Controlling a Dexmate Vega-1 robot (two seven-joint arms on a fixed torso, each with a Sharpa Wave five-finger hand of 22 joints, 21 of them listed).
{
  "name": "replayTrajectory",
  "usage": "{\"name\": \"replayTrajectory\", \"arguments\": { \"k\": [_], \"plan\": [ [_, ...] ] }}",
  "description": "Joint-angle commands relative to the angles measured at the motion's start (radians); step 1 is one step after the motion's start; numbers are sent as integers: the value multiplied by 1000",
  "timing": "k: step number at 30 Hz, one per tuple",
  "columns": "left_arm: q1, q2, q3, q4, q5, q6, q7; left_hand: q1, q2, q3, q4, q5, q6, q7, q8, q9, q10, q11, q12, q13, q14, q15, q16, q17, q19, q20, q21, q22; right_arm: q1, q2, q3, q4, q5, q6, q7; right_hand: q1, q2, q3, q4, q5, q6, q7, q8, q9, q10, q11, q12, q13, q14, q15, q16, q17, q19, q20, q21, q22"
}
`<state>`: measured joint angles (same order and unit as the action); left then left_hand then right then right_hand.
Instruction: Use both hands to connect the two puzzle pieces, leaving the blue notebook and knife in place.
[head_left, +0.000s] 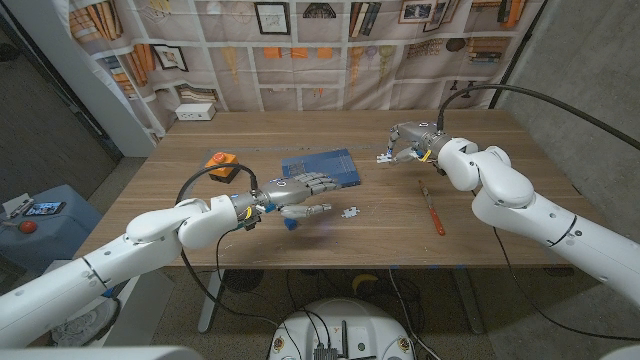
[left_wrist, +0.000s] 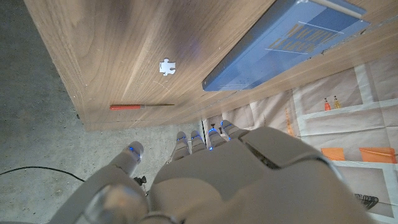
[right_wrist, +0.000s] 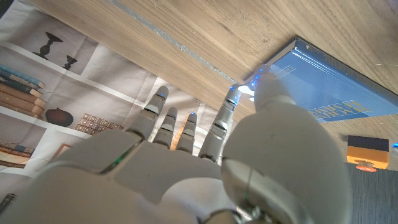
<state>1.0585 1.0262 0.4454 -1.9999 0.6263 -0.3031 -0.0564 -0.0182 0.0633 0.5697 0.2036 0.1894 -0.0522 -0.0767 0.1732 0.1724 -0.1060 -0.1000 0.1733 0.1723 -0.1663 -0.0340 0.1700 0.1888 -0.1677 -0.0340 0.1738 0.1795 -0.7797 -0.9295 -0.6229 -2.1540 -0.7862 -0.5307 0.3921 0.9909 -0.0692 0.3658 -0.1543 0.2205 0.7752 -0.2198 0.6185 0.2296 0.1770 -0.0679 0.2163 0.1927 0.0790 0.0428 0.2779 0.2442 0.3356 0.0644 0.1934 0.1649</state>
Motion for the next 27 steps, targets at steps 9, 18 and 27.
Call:
{"name": "replayTrajectory", "arguments": {
  "k": [9, 18, 27],
  "plan": [
    [-90, -43, 111, 26, 55, 20, -108, -8, 123, -13, 4, 9, -17, 1, -1, 1, -25, 6, 2, 2, -130, -35, 6, 3, -114, -65, 4, 6, -42, -30, 12, -31, 15, -6, -17, -3, 12, 0, 1, -6, 8, -3, 3, 5, 14, 2, 0, 3, 9, -1, 5, 2, 9, 4, -1, 5],
    [-113, -61, 143, 36, 82, 33, -129, -9, 125, -21, 5, 10, -25, 1, -1, 1, -37, 5, 2, 2, -142, -31, 6, 3, -134, -62, 4, 7, -54, -34, 19, -33, 29, 3, -31, -2, 14, -1, 1, -8, 11, -3, 3, 5, 19, 3, 0, 3, 15, -2, 7, 3, 12, 4, 0, 5],
    [-121, -72, 164, 41, 97, 54, -143, -9, 131, -26, 6, 10, -30, 6, 0, 1, -43, 12, 5, 2, -149, -24, 9, 3, -147, -55, 7, 7, -61, -37, 26, -30, 43, 8, -47, -2, 14, -2, 1, -9, 13, -3, 4, 5, 23, 3, 0, 3, 17, -4, 8, 3, 13, 4, 0, 5]
  ]
}}
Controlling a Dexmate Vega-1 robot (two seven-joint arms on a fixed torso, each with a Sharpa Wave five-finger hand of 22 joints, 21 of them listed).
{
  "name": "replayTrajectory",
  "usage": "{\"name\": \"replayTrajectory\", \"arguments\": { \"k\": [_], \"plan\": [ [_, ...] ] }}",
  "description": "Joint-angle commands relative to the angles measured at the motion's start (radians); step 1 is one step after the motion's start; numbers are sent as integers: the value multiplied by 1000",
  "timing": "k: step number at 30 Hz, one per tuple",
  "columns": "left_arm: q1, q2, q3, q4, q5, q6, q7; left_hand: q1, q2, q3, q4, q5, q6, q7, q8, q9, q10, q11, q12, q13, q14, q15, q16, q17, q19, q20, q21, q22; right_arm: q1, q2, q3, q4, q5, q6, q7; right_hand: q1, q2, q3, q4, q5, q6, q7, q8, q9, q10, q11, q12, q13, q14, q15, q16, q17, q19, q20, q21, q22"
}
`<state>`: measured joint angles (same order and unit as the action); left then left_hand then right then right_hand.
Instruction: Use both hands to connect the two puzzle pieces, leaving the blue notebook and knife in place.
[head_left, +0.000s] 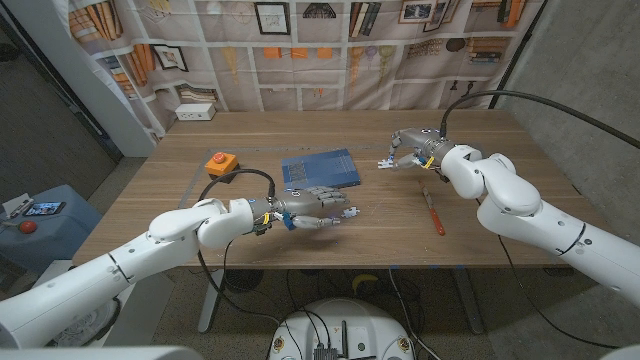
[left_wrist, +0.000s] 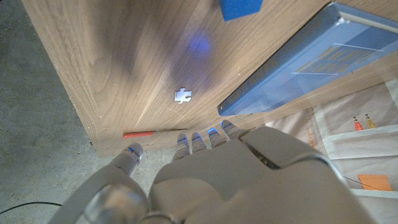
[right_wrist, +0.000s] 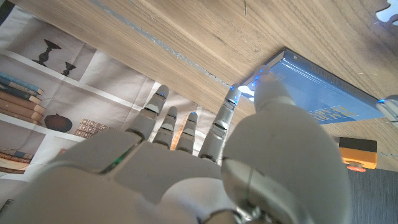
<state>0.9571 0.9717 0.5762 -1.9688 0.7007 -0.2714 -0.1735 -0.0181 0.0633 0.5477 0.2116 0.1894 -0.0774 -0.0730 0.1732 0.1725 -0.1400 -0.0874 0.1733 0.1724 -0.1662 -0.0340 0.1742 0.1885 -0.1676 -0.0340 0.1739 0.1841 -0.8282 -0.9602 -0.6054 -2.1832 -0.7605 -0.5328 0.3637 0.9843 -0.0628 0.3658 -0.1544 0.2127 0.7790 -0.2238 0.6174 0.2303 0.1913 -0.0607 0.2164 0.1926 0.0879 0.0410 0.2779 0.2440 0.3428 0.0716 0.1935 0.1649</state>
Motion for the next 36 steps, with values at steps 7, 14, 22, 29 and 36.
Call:
{"name": "replayTrajectory", "arguments": {
  "k": [7, 14, 22, 29, 36],
  "plan": [
    [-31, -19, 49, 6, 50, 33, -39, -9, 136, -5, -2, 11, -1, 4, 3, 1, -11, 1, 7, 1, -156, -19, 5, 3, -157, -52, 7, 3, -17, -11, 8, 2, 24, 21, -28, 5, 9, -2, 1, -2, 13, 1, 6, 4, 12, -5, 0, 3, 10, -2, 8, 4, 6, -4, -1, 5],
    [-42, -22, 63, 10, 69, 30, -41, -8, 137, -8, -2, 11, 8, 6, 7, 1, -1, 3, 12, 1, -160, -19, 6, 3, -170, -54, 8, 3, -20, -9, 7, 6, 32, 24, -34, 5, 10, -3, 1, -2, 15, 1, 7, 4, 12, -5, -1, 3, 12, -3, 9, 4, 7, -4, 0, 5],
    [-61, -36, 81, 19, 85, 35, -65, -9, 136, -11, -2, 11, 20, 6, 11, 1, 12, 0, 18, 1, -165, -18, 8, 3, -187, -56, 9, 4, -24, -10, 9, 9, 43, 22, -42, 6, 12, -3, 1, -3, 18, 1, 7, 5, 14, -5, -2, 3, 12, -3, 9, 5, 7, -5, -1, 5],
    [-75, -46, 98, 21, 96, 42, -92, -9, 137, -13, -2, 12, 25, 4, 11, 1, 19, 0, 20, 0, -170, -17, 9, 2, -202, -57, 7, 4, -28, -14, 11, 9, 49, 21, -51, 6, 13, -4, 1, -4, 19, 1, 7, 5, 15, -6, -3, 3, 12, -4, 9, 5, 7, -5, -1, 5],
    [-76, -55, 104, 8, 98, 83, -130, -9, 137, -15, -2, 12, 30, 2, 12, 0, 23, -6, 21, 0, -170, -17, 10, 2, -211, -56, 9, 4, -32, -18, 12, 9, 57, 20, -57, 6, 14, -4, 1, -5, 20, 1, 8, 5, 16, -6, -3, 3, 15, -2, 9, 5, 8, -6, -1, 5]
  ]
}}
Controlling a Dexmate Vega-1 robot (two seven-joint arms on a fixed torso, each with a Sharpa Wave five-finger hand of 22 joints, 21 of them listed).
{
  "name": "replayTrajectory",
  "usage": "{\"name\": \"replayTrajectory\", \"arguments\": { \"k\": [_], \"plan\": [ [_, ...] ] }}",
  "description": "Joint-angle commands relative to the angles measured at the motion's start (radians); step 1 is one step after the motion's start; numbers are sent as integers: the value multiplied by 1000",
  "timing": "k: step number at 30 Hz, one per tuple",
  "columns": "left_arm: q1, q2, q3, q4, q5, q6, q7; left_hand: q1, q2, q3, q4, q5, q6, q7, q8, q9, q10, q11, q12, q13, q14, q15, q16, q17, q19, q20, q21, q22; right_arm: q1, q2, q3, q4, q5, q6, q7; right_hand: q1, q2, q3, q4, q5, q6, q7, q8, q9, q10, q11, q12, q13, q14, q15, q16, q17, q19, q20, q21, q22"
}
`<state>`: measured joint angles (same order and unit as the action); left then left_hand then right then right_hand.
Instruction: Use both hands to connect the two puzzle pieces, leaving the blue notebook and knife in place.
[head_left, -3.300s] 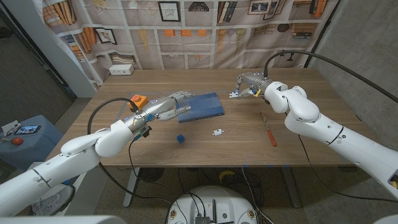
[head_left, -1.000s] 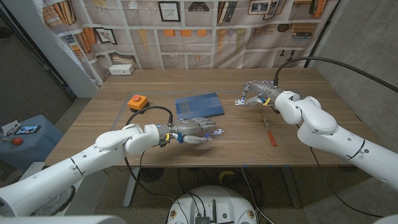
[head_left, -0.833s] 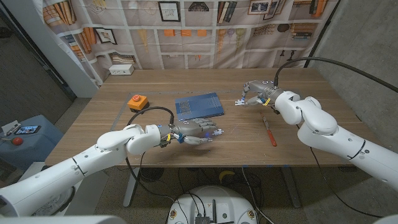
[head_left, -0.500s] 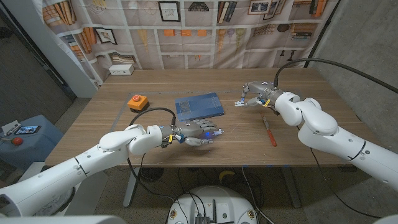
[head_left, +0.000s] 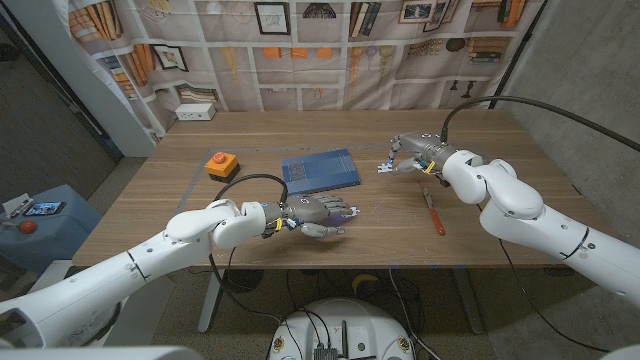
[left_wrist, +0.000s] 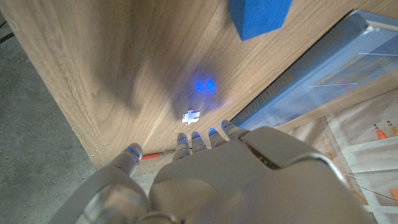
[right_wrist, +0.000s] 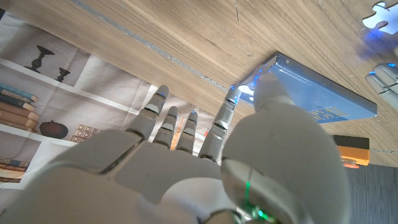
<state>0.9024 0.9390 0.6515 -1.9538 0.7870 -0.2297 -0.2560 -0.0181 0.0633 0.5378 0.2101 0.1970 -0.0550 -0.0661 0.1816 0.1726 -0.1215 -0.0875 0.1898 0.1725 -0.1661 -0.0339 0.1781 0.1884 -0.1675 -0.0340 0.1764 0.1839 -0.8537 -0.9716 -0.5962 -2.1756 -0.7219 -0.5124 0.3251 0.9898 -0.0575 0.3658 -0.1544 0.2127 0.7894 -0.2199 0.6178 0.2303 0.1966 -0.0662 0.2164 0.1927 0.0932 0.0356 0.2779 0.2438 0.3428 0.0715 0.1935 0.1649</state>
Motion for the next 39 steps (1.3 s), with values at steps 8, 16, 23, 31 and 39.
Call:
{"name": "replayTrajectory", "arguments": {
  "k": [8, 16, 23, 31, 39],
  "plan": [
    [-34, -32, 39, 1, 11, 46, -52, -9, 136, -8, 0, 4, -7, -14, -3, 0, 5, -11, 4, 0, -173, -20, 7, 2, -220, -55, 8, 4, -6, -8, 2, 1, 24, -2, -20, 1, 10, -5, 1, -6, 9, -3, 7, 5, 11, 0, -4, 4, 10, 2, 9, 6, 8, -6, -1, 5],
    [-42, -35, 46, 5, 3, 53, -69, -8, 137, -10, -2, 4, 13, -3, 4, 0, 36, -5, 12, -1, -162, -23, 13, 1, -216, -54, 16, 3, -5, -7, 0, 3, 26, -4, -25, 2, 11, -5, 1, -6, 10, -3, 6, 5, 13, -1, -4, 4, 11, 3, 9, 6, 9, -6, -1, 5],
    [-45, -46, 60, 5, 12, 72, -85, -7, 137, -11, -2, 4, 21, -2, 5, 0, 46, -4, 14, -1, -159, -23, 14, 0, -218, -53, 17, 3, -5, -8, -1, 3, 30, -4, -29, 2, 12, -5, 1, -7, 10, -3, 6, 5, 15, -1, -5, 4, 11, 2, 9, 7, 9, -6, -1, 5],
    [-56, -51, 70, 7, 13, 78, -99, -7, 136, -13, -3, 5, 33, 2, 6, 0, 68, -3, 17, -2, -145, -20, 18, -1, -214, -53, 22, 2, -6, -10, 1, 1, 34, -8, -32, 2, 14, -6, 1, -8, 10, -3, 6, 5, 15, -2, -6, 4, 11, 3, 9, 7, 10, -7, -1, 5],
    [-63, -49, 73, 7, 5, 84, -117, -7, 135, -15, -3, 4, 42, 9, 8, 0, 76, -5, 17, -2, -143, -19, 18, -2, -214, -53, 23, 2, -7, -9, 0, 2, 38, -7, -41, 3, 16, -6, 1, -9, 11, -3, 6, 5, 16, -1, -6, 4, 12, 3, 9, 8, 10, -8, -1, 5]
  ]
}}
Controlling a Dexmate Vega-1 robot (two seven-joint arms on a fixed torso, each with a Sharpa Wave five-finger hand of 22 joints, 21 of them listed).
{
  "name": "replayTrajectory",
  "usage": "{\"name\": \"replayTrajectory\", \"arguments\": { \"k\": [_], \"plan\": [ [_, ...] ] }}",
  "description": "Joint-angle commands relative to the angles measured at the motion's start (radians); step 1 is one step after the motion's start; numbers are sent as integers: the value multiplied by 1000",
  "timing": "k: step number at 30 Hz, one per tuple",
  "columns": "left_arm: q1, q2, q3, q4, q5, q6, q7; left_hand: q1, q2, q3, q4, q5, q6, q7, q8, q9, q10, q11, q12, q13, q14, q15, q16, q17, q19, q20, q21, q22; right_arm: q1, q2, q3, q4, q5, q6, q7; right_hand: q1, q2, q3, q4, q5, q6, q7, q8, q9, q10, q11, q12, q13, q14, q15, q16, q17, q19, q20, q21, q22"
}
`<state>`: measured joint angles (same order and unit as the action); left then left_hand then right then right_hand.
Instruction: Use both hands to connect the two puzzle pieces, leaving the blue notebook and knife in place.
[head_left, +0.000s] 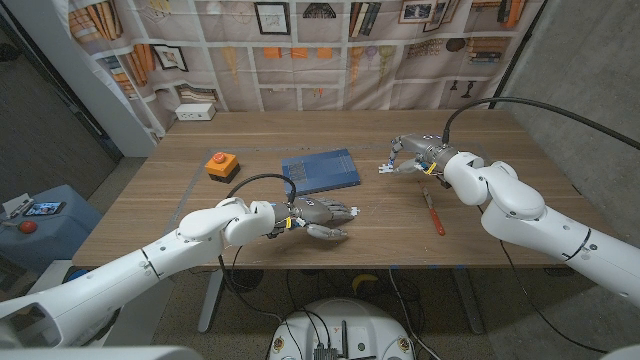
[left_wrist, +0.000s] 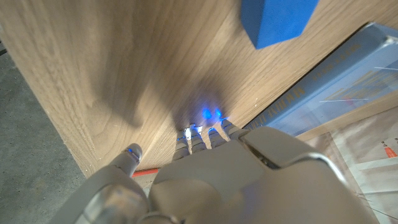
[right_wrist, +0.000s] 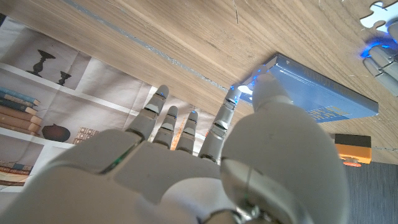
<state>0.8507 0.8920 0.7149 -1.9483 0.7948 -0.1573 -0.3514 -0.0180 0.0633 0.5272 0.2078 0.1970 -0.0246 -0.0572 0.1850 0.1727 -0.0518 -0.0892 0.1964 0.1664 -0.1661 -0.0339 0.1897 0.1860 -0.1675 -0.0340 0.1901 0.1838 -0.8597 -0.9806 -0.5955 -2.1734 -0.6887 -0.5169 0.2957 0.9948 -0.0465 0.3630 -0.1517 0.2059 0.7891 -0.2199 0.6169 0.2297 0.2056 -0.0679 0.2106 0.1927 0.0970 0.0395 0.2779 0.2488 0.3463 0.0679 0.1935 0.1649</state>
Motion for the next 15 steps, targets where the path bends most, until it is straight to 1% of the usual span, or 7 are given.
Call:
{"name": "replayTrajectory", "arguments": {
  "k": [1, 8, 15],
  "plan": [
    [-13, -2, 11, 2, -6, 11, -26, -7, 135, -4, -1, 4, 14, 1, 4, 0, 9, -4, 11, 4, -142, -20, 6, 1, -214, -53, 9, 2, -1, -1, 0, 0, 6, 0, -11, -2, 5, -3, -1, -2, 11, -3, 7, 6, 8, 1, 0, 4, 9, -1, 10, 3, 6, -4, -1, 5],
    [-19, -1, 15, 5, -7, 7, -32, -7, 134, -6, -1, 4, 28, 11, 7, 0, 20, 0, 12, 4, -136, -20, 7, 0, -213, -52, 11, 1, 0, 0, -3, -4, 3, -7, -11, -2, 7, -3, -1, -2, 11, -3, 7, 6, 8, 1, -1, 4, 8, -3, 9, 3, 7, -4, -1, 5],
    [-20, 2, 15, 5, -8, 6, -34, -7, 133, -7, -1, 4, 38, 10, 9, 0, 26, 1, 12, 4, -131, -21, 8, 0, -209, -52, 13, 1, -1, -1, -6, -10, -1, -5, -10, -2, 9, -3, -1, -3, 12, -3, 7, 6, 10, 1, -1, 4, 9, -2, 9, 4, 7, -4, -1, 5]
  ]
}}
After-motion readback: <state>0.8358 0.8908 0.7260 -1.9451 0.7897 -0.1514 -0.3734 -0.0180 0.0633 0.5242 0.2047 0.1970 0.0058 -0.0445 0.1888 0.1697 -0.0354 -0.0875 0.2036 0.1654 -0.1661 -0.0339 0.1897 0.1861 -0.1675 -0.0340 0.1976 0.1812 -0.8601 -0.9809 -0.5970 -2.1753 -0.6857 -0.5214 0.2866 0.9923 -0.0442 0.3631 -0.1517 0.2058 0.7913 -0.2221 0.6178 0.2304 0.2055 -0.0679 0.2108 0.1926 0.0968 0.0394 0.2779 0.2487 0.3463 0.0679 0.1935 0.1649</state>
